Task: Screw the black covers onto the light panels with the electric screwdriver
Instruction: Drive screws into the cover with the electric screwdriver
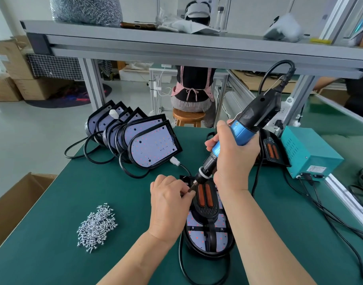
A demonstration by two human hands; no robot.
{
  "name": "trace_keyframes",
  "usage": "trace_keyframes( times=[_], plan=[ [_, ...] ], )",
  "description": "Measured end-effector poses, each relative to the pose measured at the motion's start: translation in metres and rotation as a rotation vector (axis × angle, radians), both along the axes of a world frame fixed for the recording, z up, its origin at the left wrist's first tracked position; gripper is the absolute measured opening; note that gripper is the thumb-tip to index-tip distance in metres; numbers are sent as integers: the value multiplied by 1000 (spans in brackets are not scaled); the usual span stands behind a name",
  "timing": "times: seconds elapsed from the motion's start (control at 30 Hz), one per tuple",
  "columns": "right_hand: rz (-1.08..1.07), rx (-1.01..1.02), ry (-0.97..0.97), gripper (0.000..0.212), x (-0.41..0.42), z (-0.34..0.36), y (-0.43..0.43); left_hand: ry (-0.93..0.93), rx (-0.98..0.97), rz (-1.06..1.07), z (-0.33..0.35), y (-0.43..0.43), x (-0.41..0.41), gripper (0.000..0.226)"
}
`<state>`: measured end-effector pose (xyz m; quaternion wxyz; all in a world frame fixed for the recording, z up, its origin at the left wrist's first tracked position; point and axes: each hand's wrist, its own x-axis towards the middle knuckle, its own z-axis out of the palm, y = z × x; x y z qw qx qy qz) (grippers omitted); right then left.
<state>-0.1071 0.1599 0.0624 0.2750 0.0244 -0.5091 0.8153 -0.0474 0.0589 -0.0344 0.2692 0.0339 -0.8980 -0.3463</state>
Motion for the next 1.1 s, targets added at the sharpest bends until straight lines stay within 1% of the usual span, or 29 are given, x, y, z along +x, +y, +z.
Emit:
trace_keyframes(
  times=[0.17,0.2,0.23,0.3,0.33,0.4,0.47,0.57,0.67,0.8,0.9,1.0,1.1],
  plan=[
    [5,-5,25,19,-5,-1,-1,25,22,-11,1,-1,-3,21],
    [4,1,26,19,-7,-1,-1,15,43,-14,1,-1,-3,26],
    [0,9,26,19,-8,-1,-1,-20,81,-16,0,-2,-3,37],
    [-16,25,27,19,-13,-1,-1,-146,219,-18,-3,-4,-1,67],
    [-25,29,29,18,-15,-1,0,-215,295,-17,-4,-4,-1,79],
    [-41,44,35,18,-21,-2,0,-351,378,-22,-6,-3,0,91],
    [-46,68,34,19,-25,-4,-1,-456,376,-37,-6,0,-2,95],
    [-39,80,16,19,-30,-8,-4,-512,339,-26,-4,0,-8,85],
    [-33,74,-2,20,-33,-12,-6,-544,401,-60,-3,0,-9,72],
    [-21,79,-9,19,-37,-16,-8,-541,454,-86,-4,-1,-8,63],
    [-24,102,-9,18,-39,-18,-9,-530,454,-91,-6,-2,-8,50],
    [-24,125,-14,19,-40,-19,-10,-521,450,-94,-6,-1,-9,45],
    [-19,132,-12,19,-40,-21,-11,-514,455,-101,-7,-1,-9,45]
  ],
)
